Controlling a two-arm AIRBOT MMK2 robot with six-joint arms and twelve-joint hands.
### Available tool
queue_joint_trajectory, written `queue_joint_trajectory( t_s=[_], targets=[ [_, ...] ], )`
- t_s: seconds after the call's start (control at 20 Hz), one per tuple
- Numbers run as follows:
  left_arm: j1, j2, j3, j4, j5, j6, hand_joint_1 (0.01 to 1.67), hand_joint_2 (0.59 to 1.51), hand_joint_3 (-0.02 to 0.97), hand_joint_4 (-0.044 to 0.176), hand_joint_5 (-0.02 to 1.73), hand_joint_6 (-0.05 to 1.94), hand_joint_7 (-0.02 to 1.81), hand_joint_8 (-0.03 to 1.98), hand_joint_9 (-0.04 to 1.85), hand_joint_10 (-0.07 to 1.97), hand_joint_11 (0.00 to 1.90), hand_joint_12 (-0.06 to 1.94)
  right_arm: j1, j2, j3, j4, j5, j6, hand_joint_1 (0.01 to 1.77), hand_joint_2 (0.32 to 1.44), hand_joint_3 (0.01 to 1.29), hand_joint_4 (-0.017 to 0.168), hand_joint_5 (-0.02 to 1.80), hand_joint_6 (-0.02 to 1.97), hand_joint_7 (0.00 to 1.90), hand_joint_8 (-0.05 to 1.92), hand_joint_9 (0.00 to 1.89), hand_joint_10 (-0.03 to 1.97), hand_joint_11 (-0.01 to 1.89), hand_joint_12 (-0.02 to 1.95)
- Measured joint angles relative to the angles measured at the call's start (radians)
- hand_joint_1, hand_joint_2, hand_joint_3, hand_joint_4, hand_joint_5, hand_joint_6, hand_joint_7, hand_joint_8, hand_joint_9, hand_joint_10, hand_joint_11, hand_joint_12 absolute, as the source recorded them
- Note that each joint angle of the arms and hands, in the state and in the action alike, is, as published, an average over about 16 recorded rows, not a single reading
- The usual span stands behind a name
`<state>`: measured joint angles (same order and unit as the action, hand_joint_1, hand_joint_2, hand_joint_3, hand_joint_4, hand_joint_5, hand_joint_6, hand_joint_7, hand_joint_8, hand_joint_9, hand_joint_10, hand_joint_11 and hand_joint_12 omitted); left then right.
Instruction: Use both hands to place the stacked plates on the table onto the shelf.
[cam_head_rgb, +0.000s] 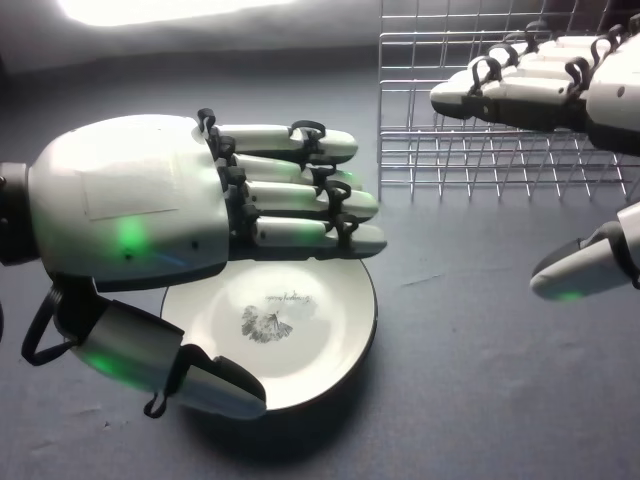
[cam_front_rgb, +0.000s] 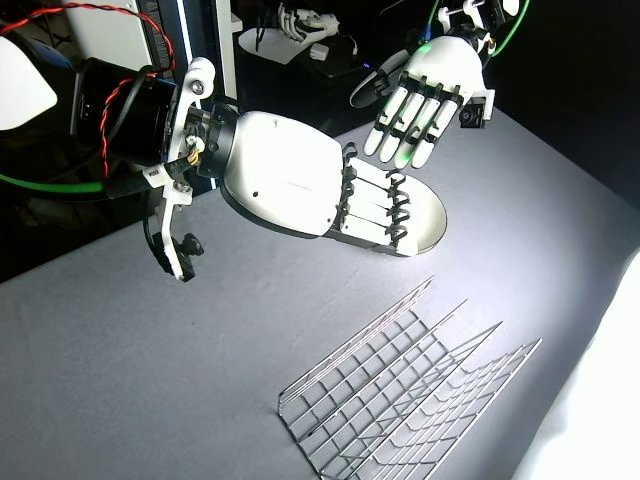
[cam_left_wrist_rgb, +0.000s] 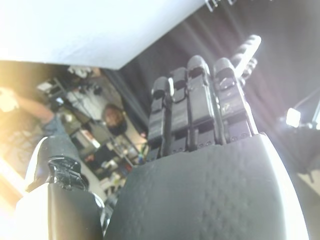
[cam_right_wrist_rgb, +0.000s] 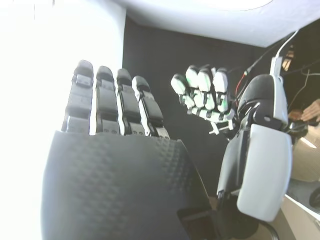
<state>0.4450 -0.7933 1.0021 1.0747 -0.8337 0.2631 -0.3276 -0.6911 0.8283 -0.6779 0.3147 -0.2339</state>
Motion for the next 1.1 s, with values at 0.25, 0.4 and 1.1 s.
queue_joint_trajectory(
  t_s=[0.25,0.4,1.1],
  targets=[
    [-0.019,0.000,0.014,0.050,-0.005,-0.048,0.06,1.098,0.043,0.003,0.07,0.02,0.06,0.00,0.08,-0.01,0.03,0.00,-0.008,0.003,-0.002,0.000,0.005,0.000,0.19,1.16,0.03,-0.003,0.22,0.02,0.22,0.02,0.18,0.03,0.02,0.47],
    [-0.032,-0.001,0.026,0.085,-0.011,-0.082,0.05,1.103,0.040,0.003,0.06,0.02,0.05,0.00,0.07,0.00,0.03,0.00,-0.013,0.004,-0.003,0.000,0.008,0.001,0.16,1.18,0.03,-0.003,0.23,0.02,0.22,0.01,0.18,0.02,0.02,0.45],
    [-0.084,-0.059,0.221,0.374,-0.175,-0.366,0.02,1.130,0.029,0.001,0.02,0.02,0.02,0.00,0.02,0.01,0.01,-0.01,-0.031,0.010,-0.006,-0.001,0.022,0.001,0.03,1.27,0.01,-0.003,0.23,0.01,0.23,0.01,0.19,0.01,0.01,0.50]
  ],
)
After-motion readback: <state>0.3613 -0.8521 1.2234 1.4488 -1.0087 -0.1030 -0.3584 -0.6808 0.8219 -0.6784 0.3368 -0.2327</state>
